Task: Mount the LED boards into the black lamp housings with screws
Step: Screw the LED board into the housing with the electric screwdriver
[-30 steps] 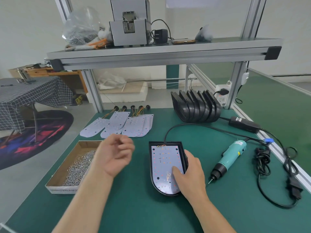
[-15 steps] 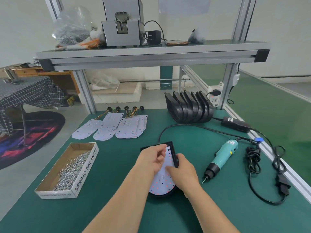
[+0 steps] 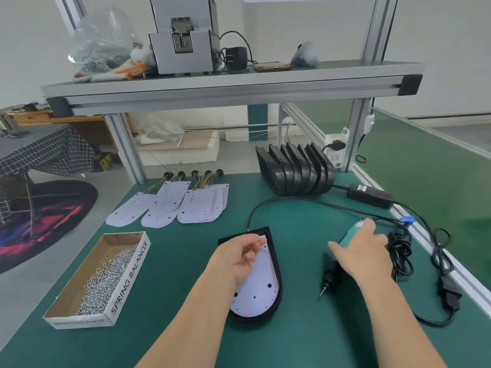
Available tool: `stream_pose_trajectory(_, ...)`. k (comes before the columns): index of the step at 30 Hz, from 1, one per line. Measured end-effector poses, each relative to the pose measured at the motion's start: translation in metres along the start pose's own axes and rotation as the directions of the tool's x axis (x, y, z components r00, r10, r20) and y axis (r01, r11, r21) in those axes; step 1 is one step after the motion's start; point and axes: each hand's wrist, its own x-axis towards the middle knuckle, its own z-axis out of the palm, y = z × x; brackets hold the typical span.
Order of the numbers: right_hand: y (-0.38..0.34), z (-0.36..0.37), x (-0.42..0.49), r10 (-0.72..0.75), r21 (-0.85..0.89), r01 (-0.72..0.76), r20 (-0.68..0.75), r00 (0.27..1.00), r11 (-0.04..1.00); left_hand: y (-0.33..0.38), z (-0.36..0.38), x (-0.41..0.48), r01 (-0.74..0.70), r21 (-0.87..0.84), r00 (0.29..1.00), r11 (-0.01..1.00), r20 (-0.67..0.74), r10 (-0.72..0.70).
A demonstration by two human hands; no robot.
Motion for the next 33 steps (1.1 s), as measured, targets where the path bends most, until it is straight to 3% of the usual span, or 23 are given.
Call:
stream_pose_trajectory(5, 0.008, 0.005, 0.013, 0.086, 0.089, -0.089, 0.037, 0.996, 0.992, -0.002, -0.002, -0.003, 0.001, -0.016, 1.000, 1.000, 0.019, -0.001)
stream_pose_trajectory(7, 0.014, 0.007, 0.015, 0.141, 0.340, -0.166, 0.095, 0.985, 0.926, -0.002, -0.003, -0.003, -0.003, -0.012, 1.000, 1.000, 0.027, 0.003)
stream_pose_trajectory(9, 0.021, 0.004, 0.014, 0.099, 0.712, -0.241, 0.236, 0.967, 0.659, -0.003, -0.003, -0.003, -0.007, -0.005, 0.999, 1.000, 0.034, 0.007)
stream_pose_trajectory(11, 0.022, 0.002, 0.007, -0.013, 0.875, -0.317, 0.346, 0.938, 0.366, -0.003, -0.002, -0.003, -0.013, 0.015, 0.999, 1.000, 0.037, 0.012)
stream_pose_trajectory(12, 0.020, 0.000, 0.002, -0.067, 0.904, -0.331, 0.361, 0.930, 0.271, -0.002, -0.002, -0.003, -0.010, 0.019, 0.999, 1.000, 0.037, 0.009)
stream_pose_trajectory(14, 0.008, -0.003, -0.010, -0.162, 0.945, -0.302, 0.320, 0.933, 0.128, -0.002, -0.002, -0.004, 0.009, -0.003, 0.999, 1.000, 0.038, -0.009)
stream_pose_trajectory(16, -0.008, -0.005, -0.018, -0.231, 0.972, -0.228, 0.209, 0.950, -0.058, -0.001, -0.004, -0.004, 0.027, -0.049, 0.999, 0.998, 0.044, -0.024)
stream_pose_trajectory(18, -0.028, -0.009, -0.023, -0.263, 0.974, -0.143, 0.093, 0.960, -0.176, 0.000, -0.005, -0.005, 0.033, -0.077, 0.998, 0.997, 0.050, -0.029)
stream_pose_trajectory(22, -0.069, -0.015, -0.023, -0.226, 0.957, -0.118, 0.058, 0.972, -0.265, 0.001, -0.008, -0.004, 0.047, -0.082, 0.996, 0.996, 0.078, -0.040)
stream_pose_trajectory(28, -0.112, -0.004, -0.018, -0.087, 0.959, -0.151, 0.133, 0.987, -0.240, 0.001, -0.013, -0.001, 0.101, -0.110, 0.989, 0.989, 0.119, -0.088)
stream_pose_trajectory(33, -0.124, 0.012, -0.019, 0.056, 0.976, 0.028, -0.016, 0.998, -0.214, 0.000, -0.013, -0.002, 0.108, -0.126, 0.989, 0.986, 0.112, -0.094)
